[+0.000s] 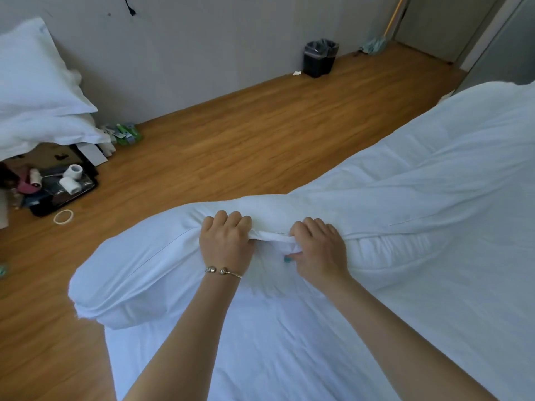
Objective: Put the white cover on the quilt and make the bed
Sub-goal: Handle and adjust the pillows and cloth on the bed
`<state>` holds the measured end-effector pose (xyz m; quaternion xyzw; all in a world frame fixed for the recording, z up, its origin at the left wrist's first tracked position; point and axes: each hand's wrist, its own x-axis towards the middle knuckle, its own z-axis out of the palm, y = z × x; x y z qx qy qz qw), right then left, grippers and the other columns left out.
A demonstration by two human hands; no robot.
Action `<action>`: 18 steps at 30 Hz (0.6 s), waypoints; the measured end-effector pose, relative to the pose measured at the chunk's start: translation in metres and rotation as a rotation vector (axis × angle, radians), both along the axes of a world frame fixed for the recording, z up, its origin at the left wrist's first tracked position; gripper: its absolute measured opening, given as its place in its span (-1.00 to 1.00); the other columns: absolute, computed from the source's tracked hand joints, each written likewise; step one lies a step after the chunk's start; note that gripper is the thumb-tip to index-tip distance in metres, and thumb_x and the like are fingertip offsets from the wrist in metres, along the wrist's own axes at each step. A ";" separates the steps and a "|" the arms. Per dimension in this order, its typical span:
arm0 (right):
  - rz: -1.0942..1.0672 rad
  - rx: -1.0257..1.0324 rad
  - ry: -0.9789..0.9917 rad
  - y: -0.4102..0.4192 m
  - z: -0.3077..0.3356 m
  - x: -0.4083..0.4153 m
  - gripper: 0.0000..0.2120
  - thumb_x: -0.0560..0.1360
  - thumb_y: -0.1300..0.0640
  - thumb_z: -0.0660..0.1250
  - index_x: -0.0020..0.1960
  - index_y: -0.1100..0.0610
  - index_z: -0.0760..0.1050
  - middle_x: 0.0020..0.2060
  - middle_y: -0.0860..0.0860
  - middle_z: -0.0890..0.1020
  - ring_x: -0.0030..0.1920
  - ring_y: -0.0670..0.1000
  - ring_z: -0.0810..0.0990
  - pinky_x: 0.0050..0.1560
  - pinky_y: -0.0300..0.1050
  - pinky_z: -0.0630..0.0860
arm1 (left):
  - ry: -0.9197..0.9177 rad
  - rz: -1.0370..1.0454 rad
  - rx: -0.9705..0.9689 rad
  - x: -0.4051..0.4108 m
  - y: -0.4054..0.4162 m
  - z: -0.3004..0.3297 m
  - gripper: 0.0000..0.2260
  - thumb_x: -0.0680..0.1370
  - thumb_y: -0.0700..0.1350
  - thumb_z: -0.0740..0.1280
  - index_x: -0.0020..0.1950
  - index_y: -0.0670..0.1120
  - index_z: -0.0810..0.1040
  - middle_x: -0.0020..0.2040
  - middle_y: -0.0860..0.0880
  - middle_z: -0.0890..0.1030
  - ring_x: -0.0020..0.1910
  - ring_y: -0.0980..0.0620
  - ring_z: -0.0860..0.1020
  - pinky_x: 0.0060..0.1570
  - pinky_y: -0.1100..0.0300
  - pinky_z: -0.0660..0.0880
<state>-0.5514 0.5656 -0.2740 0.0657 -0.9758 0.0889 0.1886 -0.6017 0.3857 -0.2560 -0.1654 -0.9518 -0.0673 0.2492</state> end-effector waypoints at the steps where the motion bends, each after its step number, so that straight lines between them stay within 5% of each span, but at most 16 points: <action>1: -0.042 -0.027 0.010 -0.005 0.000 -0.011 -0.47 -0.02 0.27 0.56 -0.22 0.05 0.33 -0.34 -0.04 0.41 -0.33 0.07 0.41 -0.35 -0.12 0.20 | 0.032 -0.016 -0.008 -0.001 -0.001 0.000 -0.80 0.05 -0.33 0.29 -0.45 -0.07 0.39 -0.49 -0.01 0.34 -0.45 -0.08 0.30 -0.32 0.12 0.03; 3: -0.070 -0.041 0.002 -0.011 -0.006 -0.031 -0.53 -0.08 0.38 0.47 -0.31 0.06 0.36 -0.40 -0.05 0.41 -0.39 0.07 0.42 -0.39 -0.17 0.15 | 0.046 -0.072 -0.050 0.005 -0.007 -0.005 -0.77 0.12 -0.28 0.40 -0.40 -0.07 0.38 -0.45 -0.01 0.35 -0.43 -0.07 0.32 -0.31 0.12 0.05; 7: -0.023 -0.005 -0.035 -0.012 -0.017 -0.050 -0.61 -0.07 0.35 0.46 -0.35 0.08 0.40 -0.43 -0.03 0.44 -0.44 0.07 0.44 -0.42 -0.20 0.15 | -0.108 -0.308 -0.182 0.025 -0.031 -0.009 -0.52 0.19 0.15 0.54 -0.18 -0.07 0.36 -0.26 -0.02 0.41 -0.31 -0.06 0.39 -0.28 0.10 0.25; 10: -0.010 -0.020 0.119 -0.012 -0.019 -0.039 -0.68 -0.01 0.36 0.38 -0.36 0.07 0.40 -0.44 -0.02 0.42 -0.43 0.07 0.41 -0.44 -0.13 0.19 | -0.152 -0.358 -0.213 0.022 -0.041 -0.004 -0.48 0.07 -0.03 0.62 -0.17 -0.08 0.39 -0.29 -0.02 0.45 -0.36 -0.06 0.44 -0.41 0.14 0.34; 13: -0.051 -0.053 0.317 -0.022 -0.021 -0.005 -0.73 0.06 0.41 0.24 -0.38 0.07 0.39 -0.46 0.00 0.36 -0.41 0.07 0.33 -0.38 -0.09 0.16 | -0.148 -0.321 -0.214 -0.004 -0.037 -0.006 -0.68 0.00 -0.30 0.47 -0.36 -0.08 0.46 -0.46 0.00 0.42 -0.48 -0.07 0.43 -0.50 0.24 0.24; 18: -0.008 0.001 0.323 -0.020 -0.040 0.035 -0.78 0.22 0.37 0.19 -0.41 0.05 0.37 -0.47 -0.01 0.34 -0.40 0.05 0.30 -0.34 -0.08 0.18 | 0.018 -0.363 -0.145 0.006 -0.023 -0.037 -0.79 0.25 -0.34 0.15 -0.41 -0.05 0.44 -0.47 0.01 0.42 -0.48 -0.03 0.39 -0.46 0.19 0.21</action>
